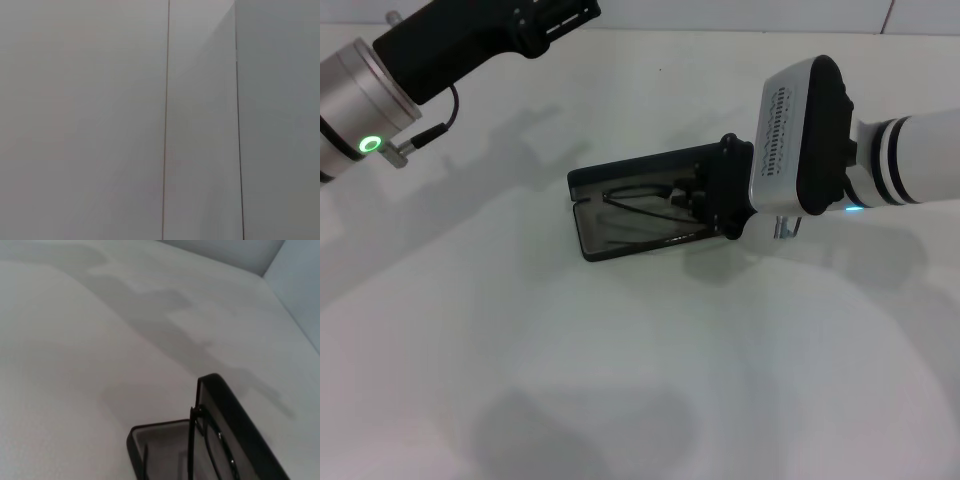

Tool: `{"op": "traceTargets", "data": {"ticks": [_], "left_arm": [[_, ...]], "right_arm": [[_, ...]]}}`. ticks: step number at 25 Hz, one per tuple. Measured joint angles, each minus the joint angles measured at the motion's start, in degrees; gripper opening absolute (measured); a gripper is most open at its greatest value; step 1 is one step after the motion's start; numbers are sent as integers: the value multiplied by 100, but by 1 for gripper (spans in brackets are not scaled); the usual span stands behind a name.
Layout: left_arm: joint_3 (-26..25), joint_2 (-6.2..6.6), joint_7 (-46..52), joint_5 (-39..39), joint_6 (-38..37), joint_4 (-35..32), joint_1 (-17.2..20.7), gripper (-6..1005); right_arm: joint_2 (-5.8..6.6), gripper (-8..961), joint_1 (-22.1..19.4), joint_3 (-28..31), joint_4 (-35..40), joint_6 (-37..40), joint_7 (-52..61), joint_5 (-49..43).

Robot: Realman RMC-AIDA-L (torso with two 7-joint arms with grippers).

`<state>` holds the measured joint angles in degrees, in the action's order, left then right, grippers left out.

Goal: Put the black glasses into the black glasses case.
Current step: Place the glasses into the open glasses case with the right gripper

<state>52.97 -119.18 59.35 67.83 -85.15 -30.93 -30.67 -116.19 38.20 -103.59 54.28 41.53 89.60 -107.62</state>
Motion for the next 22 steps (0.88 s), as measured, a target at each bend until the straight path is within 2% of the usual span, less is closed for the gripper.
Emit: {"op": "traceTargets", "data": {"ticks": [9, 17, 22], "left_arm": [[3, 8, -3, 2, -5, 8, 20, 796], [3, 26, -21, 2, -14, 9, 49, 796], [-1, 40, -57, 2, -18, 8, 57, 796]], "right_arm": [[0, 125, -93, -62, 199, -44, -6, -130], [0, 143, -172, -425, 309, -731, -10, -181], [0, 159, -352, -464, 601, -751, -11, -223]]}}
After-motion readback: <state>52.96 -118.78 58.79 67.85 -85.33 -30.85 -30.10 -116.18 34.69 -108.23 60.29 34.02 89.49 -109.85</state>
